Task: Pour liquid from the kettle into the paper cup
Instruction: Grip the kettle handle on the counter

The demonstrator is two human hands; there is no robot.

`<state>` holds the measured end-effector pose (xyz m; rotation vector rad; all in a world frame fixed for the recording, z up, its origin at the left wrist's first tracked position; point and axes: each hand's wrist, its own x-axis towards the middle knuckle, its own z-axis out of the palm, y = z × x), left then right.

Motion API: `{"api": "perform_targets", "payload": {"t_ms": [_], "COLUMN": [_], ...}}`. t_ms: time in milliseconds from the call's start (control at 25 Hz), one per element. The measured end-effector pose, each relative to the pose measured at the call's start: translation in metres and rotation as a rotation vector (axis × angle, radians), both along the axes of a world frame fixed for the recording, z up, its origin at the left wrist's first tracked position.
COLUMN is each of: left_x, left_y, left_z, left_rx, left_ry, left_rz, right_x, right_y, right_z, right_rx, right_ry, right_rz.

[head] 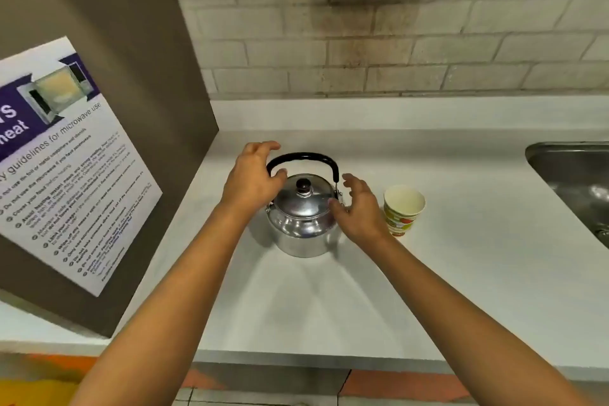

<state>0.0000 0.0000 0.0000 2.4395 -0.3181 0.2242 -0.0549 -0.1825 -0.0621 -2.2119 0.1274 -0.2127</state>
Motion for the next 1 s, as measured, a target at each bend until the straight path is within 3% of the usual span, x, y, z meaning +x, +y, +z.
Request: {"api": "perform_targets", "payload": {"t_ms": [120, 360, 640, 1000], "left_x": [0.02, 0.047, 0.06, 0.063], "left_y": [0.001, -0.006, -0.018, -0.017], "left_z": [-0.011, -0.023, -0.025, 0.012], "left_rx": [-0.009, -0.092, -0.321, -0.456], "left_ry": [-0.015, 0.134, 0.314, 0.239], "left_rz": [-0.02, -0.127, -0.045, -0.04], "right_x": [0.018, 0.046, 0.045, 0.038], "right_y": [0.012, 0.018, 0.022, 0.032], "right_z": [-0.005, -0.005, -0.005, 0.034], "right_rx": [0.069, 0.146, 0.215, 0.306], "right_ry": [-0.12, -0.224, -0.248, -0.334], "right_rz": [-0.07, -0.125, -0.178, -0.206]}}
